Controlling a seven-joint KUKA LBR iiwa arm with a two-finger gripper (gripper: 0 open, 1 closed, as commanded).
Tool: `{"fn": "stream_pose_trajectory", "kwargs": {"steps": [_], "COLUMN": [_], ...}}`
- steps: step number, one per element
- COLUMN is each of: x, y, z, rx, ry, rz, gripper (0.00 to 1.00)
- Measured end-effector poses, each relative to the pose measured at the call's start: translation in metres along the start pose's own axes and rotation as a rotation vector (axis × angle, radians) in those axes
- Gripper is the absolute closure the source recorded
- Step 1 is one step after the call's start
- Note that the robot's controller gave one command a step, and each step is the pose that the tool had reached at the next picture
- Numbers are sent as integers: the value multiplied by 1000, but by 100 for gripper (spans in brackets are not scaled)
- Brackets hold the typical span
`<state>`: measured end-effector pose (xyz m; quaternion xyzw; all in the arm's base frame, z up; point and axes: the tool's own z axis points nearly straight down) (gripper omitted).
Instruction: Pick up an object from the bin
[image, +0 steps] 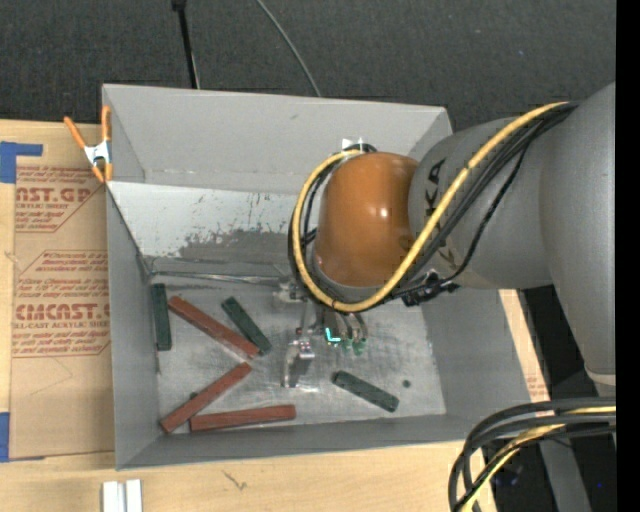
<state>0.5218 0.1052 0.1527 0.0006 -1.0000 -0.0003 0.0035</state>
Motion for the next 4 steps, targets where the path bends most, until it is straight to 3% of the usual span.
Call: {"fn": "stream_pose_trajectory", "kwargs": {"steps": [1, 2, 3, 4], "x": [-2, -47, -47, -43], "y": [0, 25, 25, 1], "z": [-4, 77, 77, -119], "rx": [-1, -1, -1, -1], "ry": [-7, -6, -6, -16], "rz": [1, -82, -82, -30], "gripper": [0, 100, 100, 100]}}
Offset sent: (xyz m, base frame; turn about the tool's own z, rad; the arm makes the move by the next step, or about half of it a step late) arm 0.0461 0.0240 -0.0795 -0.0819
